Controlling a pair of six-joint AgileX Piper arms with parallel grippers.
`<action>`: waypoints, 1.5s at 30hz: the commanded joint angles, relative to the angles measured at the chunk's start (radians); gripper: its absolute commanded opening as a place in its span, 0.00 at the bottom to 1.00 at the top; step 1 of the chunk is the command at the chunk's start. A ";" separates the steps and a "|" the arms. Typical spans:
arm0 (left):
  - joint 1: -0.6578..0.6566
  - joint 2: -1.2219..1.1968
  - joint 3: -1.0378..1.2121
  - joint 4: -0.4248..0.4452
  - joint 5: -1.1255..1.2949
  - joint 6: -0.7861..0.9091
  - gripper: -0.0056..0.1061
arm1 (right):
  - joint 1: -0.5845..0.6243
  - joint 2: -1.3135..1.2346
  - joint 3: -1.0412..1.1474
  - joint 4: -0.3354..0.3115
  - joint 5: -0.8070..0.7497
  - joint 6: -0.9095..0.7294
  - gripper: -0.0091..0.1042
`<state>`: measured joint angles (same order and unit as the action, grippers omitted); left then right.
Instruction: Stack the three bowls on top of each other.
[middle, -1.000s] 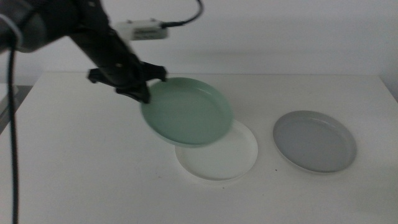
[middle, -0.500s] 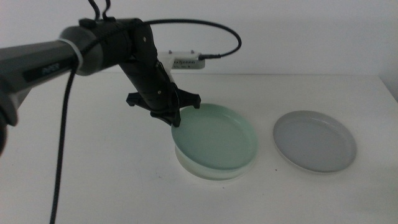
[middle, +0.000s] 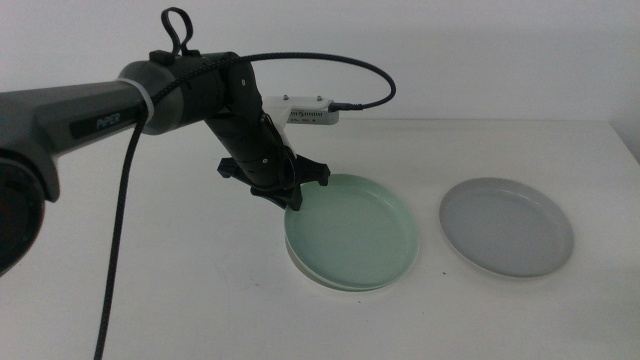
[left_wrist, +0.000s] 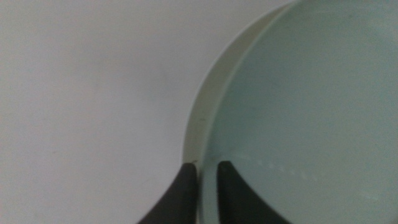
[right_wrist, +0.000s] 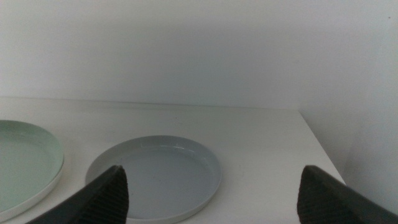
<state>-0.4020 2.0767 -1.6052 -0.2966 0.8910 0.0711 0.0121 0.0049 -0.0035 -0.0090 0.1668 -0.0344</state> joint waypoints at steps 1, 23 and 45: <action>0.008 -0.009 -0.002 -0.056 -0.002 0.045 0.21 | -0.003 -0.005 0.003 -0.011 -0.010 -0.003 0.86; 0.068 -0.790 0.281 -0.072 0.233 0.243 0.89 | -0.003 -0.005 0.003 -0.011 -0.010 -0.003 0.86; 0.068 -1.247 0.489 -0.061 0.330 0.112 0.89 | -0.003 -0.005 0.003 -0.011 -0.010 -0.003 0.86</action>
<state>-0.3343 0.8337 -1.1166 -0.3513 1.2299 0.1912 0.0121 0.0049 -0.0035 -0.0110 0.1668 -0.0344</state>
